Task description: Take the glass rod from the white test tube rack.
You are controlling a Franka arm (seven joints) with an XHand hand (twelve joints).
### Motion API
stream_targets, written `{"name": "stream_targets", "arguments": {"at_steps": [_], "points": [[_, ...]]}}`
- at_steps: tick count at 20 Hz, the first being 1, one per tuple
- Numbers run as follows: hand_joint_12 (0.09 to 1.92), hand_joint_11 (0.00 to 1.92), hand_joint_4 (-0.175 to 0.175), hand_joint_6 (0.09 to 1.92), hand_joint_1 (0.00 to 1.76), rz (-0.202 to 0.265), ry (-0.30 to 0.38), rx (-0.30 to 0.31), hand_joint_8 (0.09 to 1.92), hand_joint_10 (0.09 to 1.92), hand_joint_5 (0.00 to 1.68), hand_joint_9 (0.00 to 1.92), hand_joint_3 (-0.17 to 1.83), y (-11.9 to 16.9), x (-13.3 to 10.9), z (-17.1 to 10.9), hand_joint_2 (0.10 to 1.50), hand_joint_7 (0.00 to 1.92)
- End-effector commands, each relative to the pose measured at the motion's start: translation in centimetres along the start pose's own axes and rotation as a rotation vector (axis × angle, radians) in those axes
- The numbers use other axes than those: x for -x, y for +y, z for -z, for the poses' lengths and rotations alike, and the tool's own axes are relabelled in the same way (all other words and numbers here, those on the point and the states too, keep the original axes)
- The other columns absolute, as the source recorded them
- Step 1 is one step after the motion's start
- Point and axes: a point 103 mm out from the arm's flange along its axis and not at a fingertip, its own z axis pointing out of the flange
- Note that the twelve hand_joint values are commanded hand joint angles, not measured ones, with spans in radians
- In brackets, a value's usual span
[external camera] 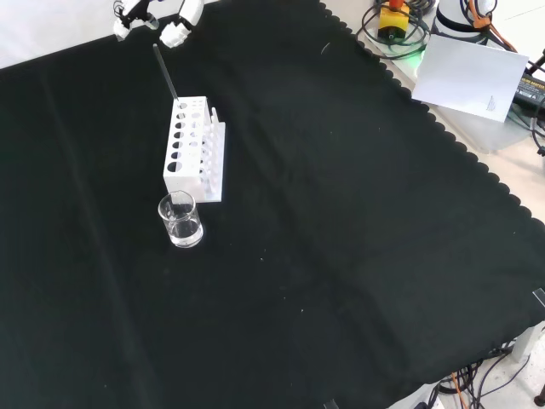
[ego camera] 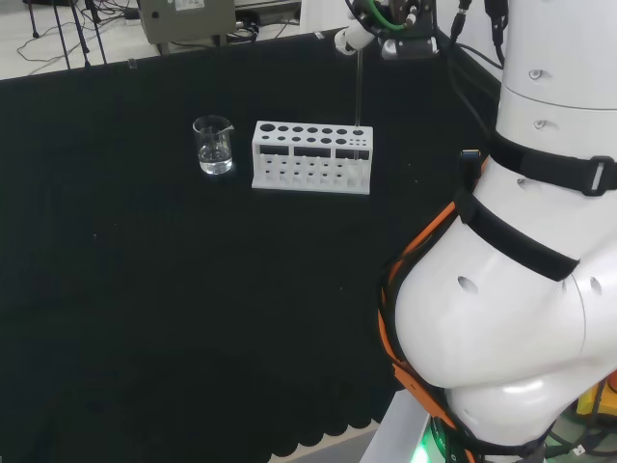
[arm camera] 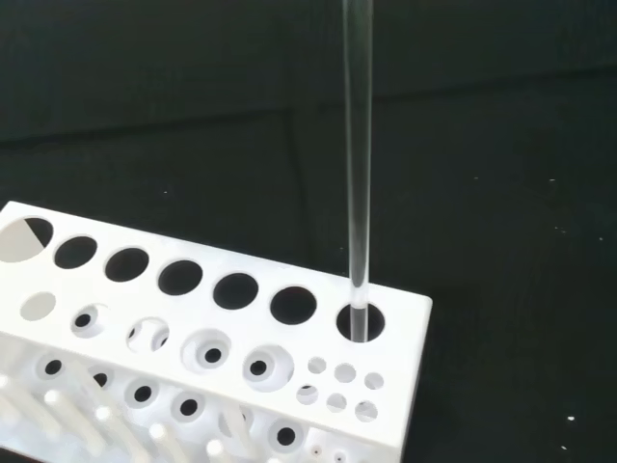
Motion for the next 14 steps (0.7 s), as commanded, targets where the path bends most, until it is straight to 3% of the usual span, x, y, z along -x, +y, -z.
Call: {"name": "stream_targets", "arguments": {"at_steps": [1, 5, 9, 14], "points": [[1.37, 0.55, -0.175, 0.31, 0.64, 0.000, 0.008, -0.001, 1.09, 1.02, 0.38, 0.96, 0.49, 0.1, 0.5, -1.2, 0.93, 0.73], [1.36, 0.57, -0.175, 0.58, 0.65, -0.009, 0.011, -0.005, 1.12, 1.04, 0.31, 1.02, 0.50, 0.0, 0.8, -1.6, 0.93, 0.79], [1.36, 0.57, -0.175, 0.67, 0.65, -0.014, -0.012, -0.018, 1.14, 1.07, 0.31, 1.05, 0.50, 0.5, -0.2, -1.8, 0.93, 0.82], [1.36, 0.57, -0.175, 0.72, 0.66, -0.021, 0.021, -0.013, 1.16, 1.11, 0.31, 1.09, 0.51, 0.5, -0.1, -2.0, 0.93, 0.84]]}}
